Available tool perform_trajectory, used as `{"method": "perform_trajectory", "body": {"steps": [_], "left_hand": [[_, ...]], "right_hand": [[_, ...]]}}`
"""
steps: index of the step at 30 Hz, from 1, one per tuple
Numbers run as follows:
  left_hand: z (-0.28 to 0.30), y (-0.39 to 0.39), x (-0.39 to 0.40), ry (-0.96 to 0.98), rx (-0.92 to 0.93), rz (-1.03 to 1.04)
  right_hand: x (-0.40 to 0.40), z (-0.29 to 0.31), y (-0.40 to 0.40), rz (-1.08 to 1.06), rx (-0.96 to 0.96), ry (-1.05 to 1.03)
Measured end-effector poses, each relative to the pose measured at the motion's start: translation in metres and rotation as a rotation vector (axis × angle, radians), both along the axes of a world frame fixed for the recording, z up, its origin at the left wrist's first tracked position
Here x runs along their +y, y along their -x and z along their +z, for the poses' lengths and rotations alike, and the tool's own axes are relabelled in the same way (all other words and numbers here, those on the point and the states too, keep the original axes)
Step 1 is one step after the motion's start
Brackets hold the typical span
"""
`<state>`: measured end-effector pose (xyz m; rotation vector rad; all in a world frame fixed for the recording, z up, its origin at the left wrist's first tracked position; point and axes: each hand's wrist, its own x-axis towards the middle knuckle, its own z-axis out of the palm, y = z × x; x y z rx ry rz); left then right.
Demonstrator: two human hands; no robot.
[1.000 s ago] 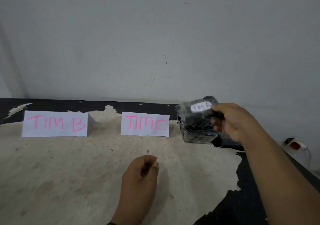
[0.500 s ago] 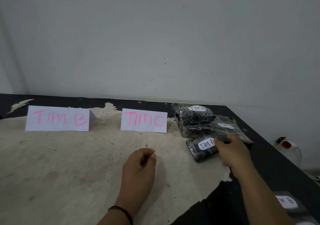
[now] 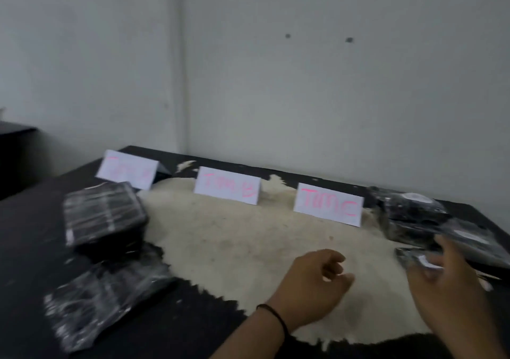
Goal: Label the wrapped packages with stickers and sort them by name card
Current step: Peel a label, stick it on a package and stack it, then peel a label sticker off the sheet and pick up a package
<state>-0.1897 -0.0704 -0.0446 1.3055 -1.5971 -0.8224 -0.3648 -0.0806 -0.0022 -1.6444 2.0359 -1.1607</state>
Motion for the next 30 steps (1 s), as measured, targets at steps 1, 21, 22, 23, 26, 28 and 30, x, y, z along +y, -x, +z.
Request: {"method": "perform_trajectory", "body": {"steps": [1,21,22,23,26,28,30], "left_hand": [[0.002,-0.012,0.007,0.051,-0.053,0.055],[0.006,-0.214,0.125,0.257,-0.330,0.754],[0.005,-0.220,0.122,0.261,-0.359,0.769],[0.004,-0.227,0.117,0.257,-0.393,0.785],[0.002,-0.249,0.102,0.196,-0.482,0.840],[0.002,-0.262,0.090,0.102,-0.558,0.882],[0.000,-0.274,0.082,-0.028,-0.673,0.909]], "right_hand": [[0.006,0.002,-0.016,0.041,-0.002,0.019],[0.029,-0.064,-0.221,0.778,0.337,0.156],[0.028,-0.067,-0.219,0.770,0.299,0.152],[0.027,-0.070,-0.216,0.760,0.267,0.150],[0.025,-0.074,-0.211,0.750,0.238,0.177],[0.024,-0.074,-0.210,0.742,0.215,0.190],[0.023,-0.076,-0.210,0.735,0.191,0.185]]}}
